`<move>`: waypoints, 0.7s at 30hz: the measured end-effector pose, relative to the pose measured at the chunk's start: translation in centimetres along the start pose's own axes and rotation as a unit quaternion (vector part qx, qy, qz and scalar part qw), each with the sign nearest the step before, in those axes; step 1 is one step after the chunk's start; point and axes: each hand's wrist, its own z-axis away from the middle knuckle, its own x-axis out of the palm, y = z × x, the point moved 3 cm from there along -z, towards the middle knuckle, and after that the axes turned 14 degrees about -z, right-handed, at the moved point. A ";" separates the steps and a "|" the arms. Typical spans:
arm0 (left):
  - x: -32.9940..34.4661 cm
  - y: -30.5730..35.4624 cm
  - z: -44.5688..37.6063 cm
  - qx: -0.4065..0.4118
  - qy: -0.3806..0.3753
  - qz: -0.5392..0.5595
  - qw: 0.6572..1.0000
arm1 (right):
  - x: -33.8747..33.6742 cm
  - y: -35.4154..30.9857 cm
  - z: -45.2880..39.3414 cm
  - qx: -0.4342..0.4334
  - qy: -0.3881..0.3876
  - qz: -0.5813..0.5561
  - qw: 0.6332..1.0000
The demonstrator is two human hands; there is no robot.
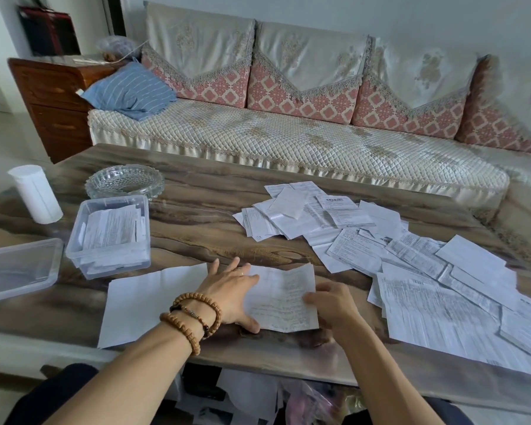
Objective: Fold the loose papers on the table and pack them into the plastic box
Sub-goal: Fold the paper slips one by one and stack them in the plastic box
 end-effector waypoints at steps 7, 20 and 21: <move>-0.1 -2.7 4.8 -0.078 0.191 0.143 0.968 | 1.9 -0.8 1.0 -0.096 0.000 -0.026 0.995; 4.5 -12.5 14.5 -0.263 0.164 0.199 0.930 | 20.8 -2.0 6.0 -0.163 -0.174 0.141 0.961; 5.0 -12.5 14.5 -0.255 0.140 0.184 0.939 | 21.2 -1.9 6.2 -0.163 -0.170 0.165 0.958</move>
